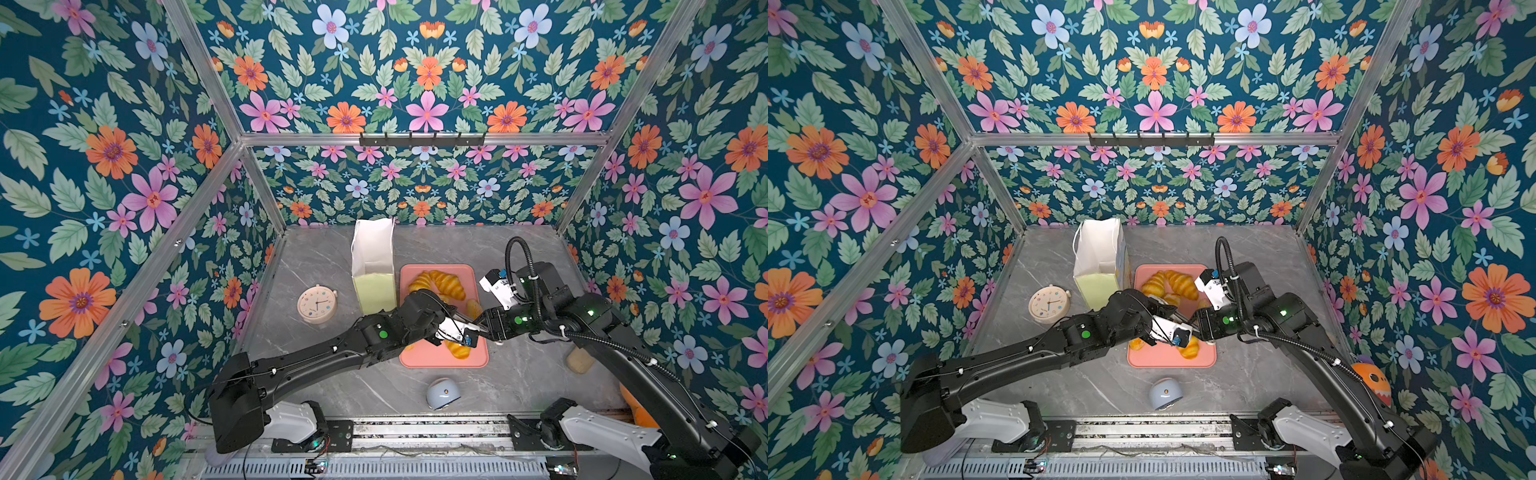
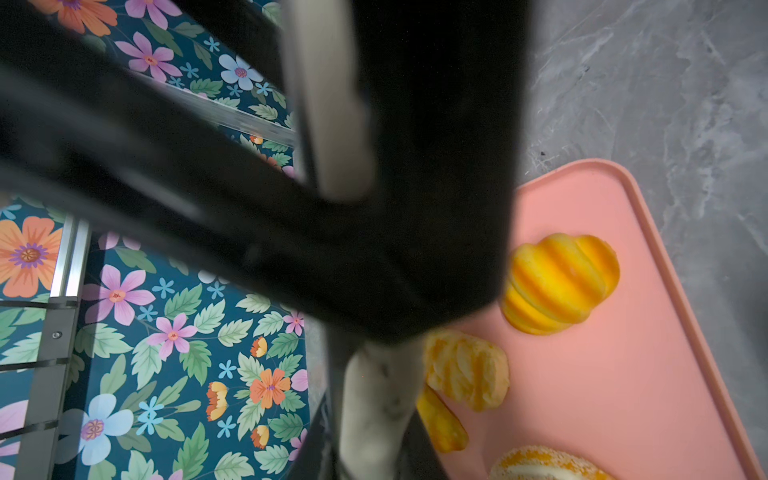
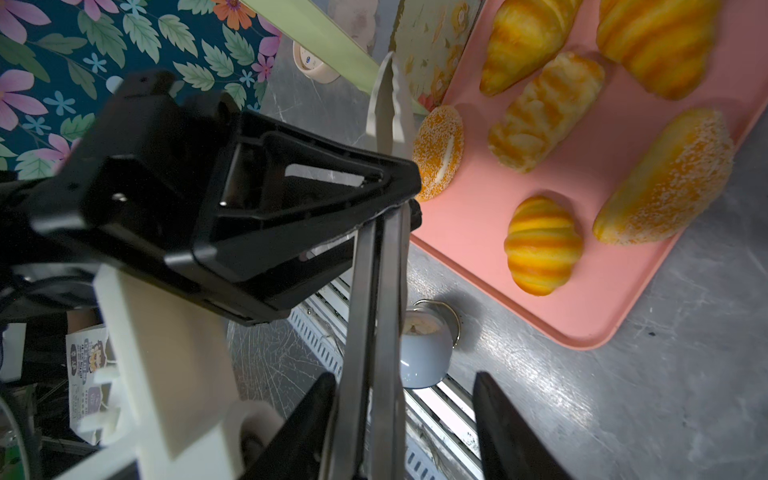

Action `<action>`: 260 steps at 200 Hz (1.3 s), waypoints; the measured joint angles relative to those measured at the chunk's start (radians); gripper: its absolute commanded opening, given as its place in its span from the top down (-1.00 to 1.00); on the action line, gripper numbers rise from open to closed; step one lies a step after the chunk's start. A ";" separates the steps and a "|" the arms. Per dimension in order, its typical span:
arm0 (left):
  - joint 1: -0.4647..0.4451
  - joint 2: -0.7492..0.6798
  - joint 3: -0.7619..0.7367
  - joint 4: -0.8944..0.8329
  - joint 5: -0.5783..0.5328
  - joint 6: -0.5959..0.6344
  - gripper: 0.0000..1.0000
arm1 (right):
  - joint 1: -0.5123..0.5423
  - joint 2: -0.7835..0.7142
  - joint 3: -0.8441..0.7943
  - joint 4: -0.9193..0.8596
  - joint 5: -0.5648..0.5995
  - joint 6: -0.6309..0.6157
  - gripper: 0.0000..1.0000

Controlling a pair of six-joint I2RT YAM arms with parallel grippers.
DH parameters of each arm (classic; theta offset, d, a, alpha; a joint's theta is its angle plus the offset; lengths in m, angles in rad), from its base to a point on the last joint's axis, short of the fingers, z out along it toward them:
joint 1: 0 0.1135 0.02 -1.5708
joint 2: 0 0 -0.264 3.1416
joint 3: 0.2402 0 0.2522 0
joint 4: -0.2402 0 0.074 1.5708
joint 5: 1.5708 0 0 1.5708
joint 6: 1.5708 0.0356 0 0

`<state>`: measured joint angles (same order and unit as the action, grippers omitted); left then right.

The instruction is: Place the fake bread into the paper bag

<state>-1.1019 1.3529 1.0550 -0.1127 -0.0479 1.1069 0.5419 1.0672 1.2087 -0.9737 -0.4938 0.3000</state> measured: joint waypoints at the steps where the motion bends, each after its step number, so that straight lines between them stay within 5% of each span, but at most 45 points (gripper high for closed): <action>1: 0.000 0.000 0.001 -0.001 0.000 0.000 0.78 | 0.000 0.000 0.000 0.000 0.000 0.000 -0.08; 106: 0.002 0.034 0.032 -0.038 0.070 0.052 0.76 | -0.007 0.047 -0.014 -0.017 -0.029 -0.021 -0.08; 191: 0.002 0.071 0.050 -0.045 0.096 0.034 0.73 | -0.009 0.037 -0.064 0.038 -0.051 -0.002 0.28; 260: 0.002 0.048 0.029 -0.030 0.102 0.006 -0.11 | -0.010 0.005 -0.072 0.081 -0.077 0.012 0.46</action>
<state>-1.1000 1.4006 1.0836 -0.1425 0.0544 1.1133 0.5316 1.0721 1.1366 -0.8928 -0.5705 0.3119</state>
